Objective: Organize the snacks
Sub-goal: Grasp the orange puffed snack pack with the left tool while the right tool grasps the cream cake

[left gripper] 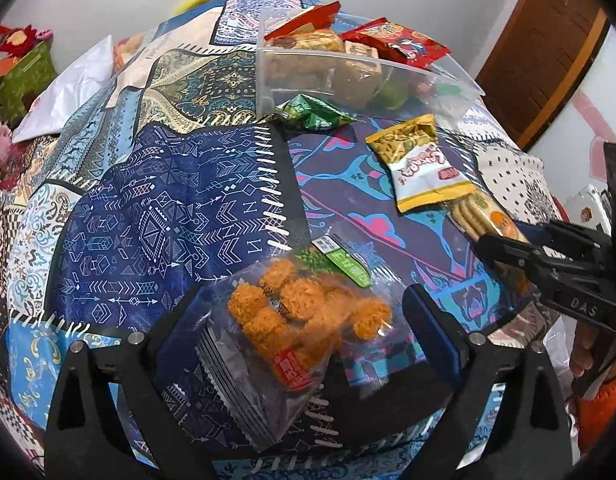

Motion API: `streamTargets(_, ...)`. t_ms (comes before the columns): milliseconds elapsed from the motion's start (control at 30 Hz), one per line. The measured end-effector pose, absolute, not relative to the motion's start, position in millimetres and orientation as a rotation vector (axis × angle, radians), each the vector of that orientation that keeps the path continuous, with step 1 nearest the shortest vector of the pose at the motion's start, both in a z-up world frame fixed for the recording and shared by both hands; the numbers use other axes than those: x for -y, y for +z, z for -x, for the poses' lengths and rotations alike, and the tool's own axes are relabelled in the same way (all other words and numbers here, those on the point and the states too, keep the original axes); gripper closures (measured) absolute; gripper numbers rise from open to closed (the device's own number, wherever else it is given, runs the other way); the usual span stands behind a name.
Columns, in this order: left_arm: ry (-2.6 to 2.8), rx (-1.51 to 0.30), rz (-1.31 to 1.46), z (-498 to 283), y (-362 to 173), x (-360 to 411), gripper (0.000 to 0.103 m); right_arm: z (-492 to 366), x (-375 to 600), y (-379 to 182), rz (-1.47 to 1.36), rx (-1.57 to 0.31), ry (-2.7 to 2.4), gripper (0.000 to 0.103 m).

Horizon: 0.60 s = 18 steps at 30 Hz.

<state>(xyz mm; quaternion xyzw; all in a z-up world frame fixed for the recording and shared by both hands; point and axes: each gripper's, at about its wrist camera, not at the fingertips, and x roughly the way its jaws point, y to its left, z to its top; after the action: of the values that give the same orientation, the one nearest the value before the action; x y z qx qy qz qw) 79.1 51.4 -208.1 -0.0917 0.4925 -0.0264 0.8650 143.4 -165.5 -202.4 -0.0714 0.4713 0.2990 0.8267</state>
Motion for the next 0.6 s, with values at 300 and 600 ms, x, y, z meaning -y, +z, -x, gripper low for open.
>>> streamTargets(300, -0.021, -1.006, 0.195, -83.6, -214.5, -49.8, 0.015, -141.7, 166.3, -201.5, 0.130, -0.991, 0.642, 0.071)
streamTargets(600, -0.021, -0.997, 0.205, -88.9, -206.9, -51.7, 0.040, -141.2, 175.1, -194.1, 0.104, -0.975, 0.631, 0.071)
